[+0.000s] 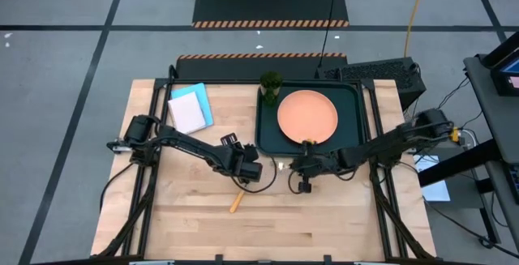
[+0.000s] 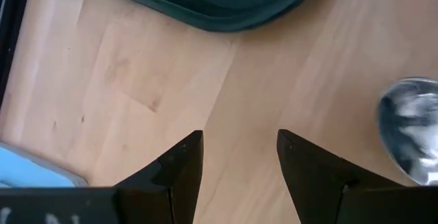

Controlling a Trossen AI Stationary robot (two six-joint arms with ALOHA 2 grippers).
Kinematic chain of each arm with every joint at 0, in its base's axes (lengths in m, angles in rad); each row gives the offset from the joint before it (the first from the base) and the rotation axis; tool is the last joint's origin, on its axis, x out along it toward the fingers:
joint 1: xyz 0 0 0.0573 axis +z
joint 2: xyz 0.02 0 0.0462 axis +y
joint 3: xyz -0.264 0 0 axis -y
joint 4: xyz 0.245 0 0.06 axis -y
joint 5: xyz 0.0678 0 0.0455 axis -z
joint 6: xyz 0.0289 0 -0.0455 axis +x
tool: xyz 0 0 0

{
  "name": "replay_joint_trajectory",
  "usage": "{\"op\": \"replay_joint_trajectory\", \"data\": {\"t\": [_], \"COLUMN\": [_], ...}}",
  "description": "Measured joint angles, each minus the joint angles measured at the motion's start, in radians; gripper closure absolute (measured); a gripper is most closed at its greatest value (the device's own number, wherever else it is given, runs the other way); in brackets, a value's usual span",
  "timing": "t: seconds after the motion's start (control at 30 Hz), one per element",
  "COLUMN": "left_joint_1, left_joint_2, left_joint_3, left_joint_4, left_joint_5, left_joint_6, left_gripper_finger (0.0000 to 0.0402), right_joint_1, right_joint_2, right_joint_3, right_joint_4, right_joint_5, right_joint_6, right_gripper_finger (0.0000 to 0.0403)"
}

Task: Pick and place plate/cup/fork/spoon on tray
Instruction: Put the orange fork to the right of the orange plate on the black tray

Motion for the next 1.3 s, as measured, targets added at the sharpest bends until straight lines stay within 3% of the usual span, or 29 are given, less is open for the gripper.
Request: {"op": "replay_joint_trajectory", "data": {"t": [0.27, 0.4, 0.63, 0.87, 0.97, 1.3], "left_joint_1": [-0.008, -0.009, -0.029, -0.032, -0.033, -0.029], "left_joint_2": [0.000, 0.000, 0.000, 0.000, 0.000, 0.000], "left_joint_3": [0.000, 0.000, 0.001, 0.001, 0.001, 0.001], "left_joint_4": [-0.047, -0.026, 0.042, 0.124, 0.157, 0.210], "left_joint_5": [0.000, 0.000, 0.000, 0.017, 0.022, 0.027], "left_joint_6": [-0.059, -0.069, -0.045, -0.012, 0.007, 0.041], "left_gripper_finger": [0.0211, 0.0211, 0.0211, 0.0211, 0.0211, 0.0211], "right_joint_1": [0.002, 0.002, -0.020, -0.097, -0.151, -0.289], "right_joint_2": [-0.243, -0.341, -0.469, -0.499, -0.499, -0.499], "right_joint_3": [0.001, 0.001, 0.001, -0.019, -0.054, -0.205], "right_joint_4": [-0.321, -0.485, -0.664, -0.921, -0.925, -0.839], "right_joint_5": [0.378, 0.492, 0.531, 0.658, 0.676, 0.671], "right_joint_6": [0.192, 0.327, 0.494, 0.803, 0.910, 1.029], "right_gripper_finger": [0.0400, 0.0400, 0.0399, 0.0400, 0.0400, 0.0400]}}
